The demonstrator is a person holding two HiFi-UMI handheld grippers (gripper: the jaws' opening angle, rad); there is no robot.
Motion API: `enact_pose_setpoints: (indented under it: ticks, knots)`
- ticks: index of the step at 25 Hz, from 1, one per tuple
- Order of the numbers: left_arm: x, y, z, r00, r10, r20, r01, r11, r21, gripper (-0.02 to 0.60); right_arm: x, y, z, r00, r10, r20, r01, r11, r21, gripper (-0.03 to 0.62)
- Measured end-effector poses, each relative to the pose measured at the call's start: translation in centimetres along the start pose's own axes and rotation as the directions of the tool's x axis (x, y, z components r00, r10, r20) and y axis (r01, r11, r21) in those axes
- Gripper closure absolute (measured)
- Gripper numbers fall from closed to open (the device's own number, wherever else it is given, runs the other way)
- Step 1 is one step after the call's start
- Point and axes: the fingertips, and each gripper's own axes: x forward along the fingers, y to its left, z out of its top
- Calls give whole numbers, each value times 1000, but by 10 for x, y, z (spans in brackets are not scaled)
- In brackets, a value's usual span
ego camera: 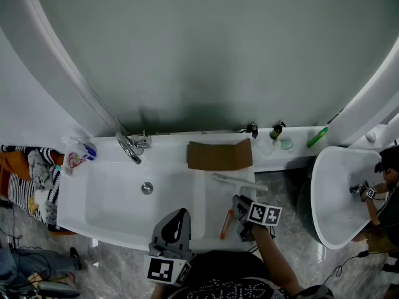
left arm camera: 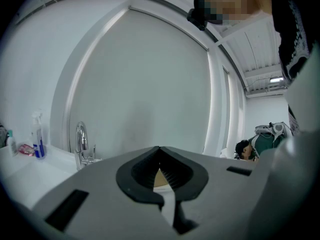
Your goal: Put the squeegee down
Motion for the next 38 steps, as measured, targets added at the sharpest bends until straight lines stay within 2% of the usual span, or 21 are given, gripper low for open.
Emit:
enact_pose_setpoints:
  ticks: [4,6,8,10,12,14,17,20,23,25,28,31,35,38]
  knots:
    - [1,-1,2,1000,-10,2,10,1000,4,577,-17,7,21,997,-21,79,25,998,-53,465]
    - [1,-3,3,1000,-17,7,17,1000,8,577,-26,21,37,988,4,155,11,995,-98,465]
    - [1,-5,4,1000,-23,12,23,1000,13,577,-37,41,55,965,65,255,-28,989,-148,465]
    - [0,-8,6,999,-32,19,32,999,24,577,-50,63,71,928,139,346,-70,976,-205,467]
    - [-2,-10,8,999,-41,26,40,999,32,577,-62,85,82,902,197,384,-95,958,-270,467]
    - [-3,-13,12,999,-44,32,43,999,28,577,-75,109,95,881,246,403,-95,929,-359,470]
    - [-4,-16,14,998,-54,38,53,998,25,577,-103,145,114,840,313,442,-69,871,-486,510]
    - [-7,-22,19,997,-71,43,70,997,12,577,-140,181,121,795,381,472,-44,812,-582,536]
    - [-13,-27,27,995,-86,54,85,996,14,577,-175,205,118,765,427,482,-18,763,-646,543]
    - [-17,-29,30,994,-90,63,89,996,20,577,-193,213,113,759,431,487,11,740,-673,551]
    - [-22,-30,33,992,-95,84,93,995,23,577,-211,215,98,771,411,486,51,721,-691,557]
    - [-26,-29,33,990,-102,102,99,995,33,577,-216,210,79,791,385,475,67,718,-693,565]
    - [-33,-34,32,985,-127,121,122,992,42,577,-211,205,56,805,385,452,24,739,-673,566]
    - [-36,-37,27,982,-130,135,126,991,34,577,-205,206,40,809,397,434,17,722,-692,566]
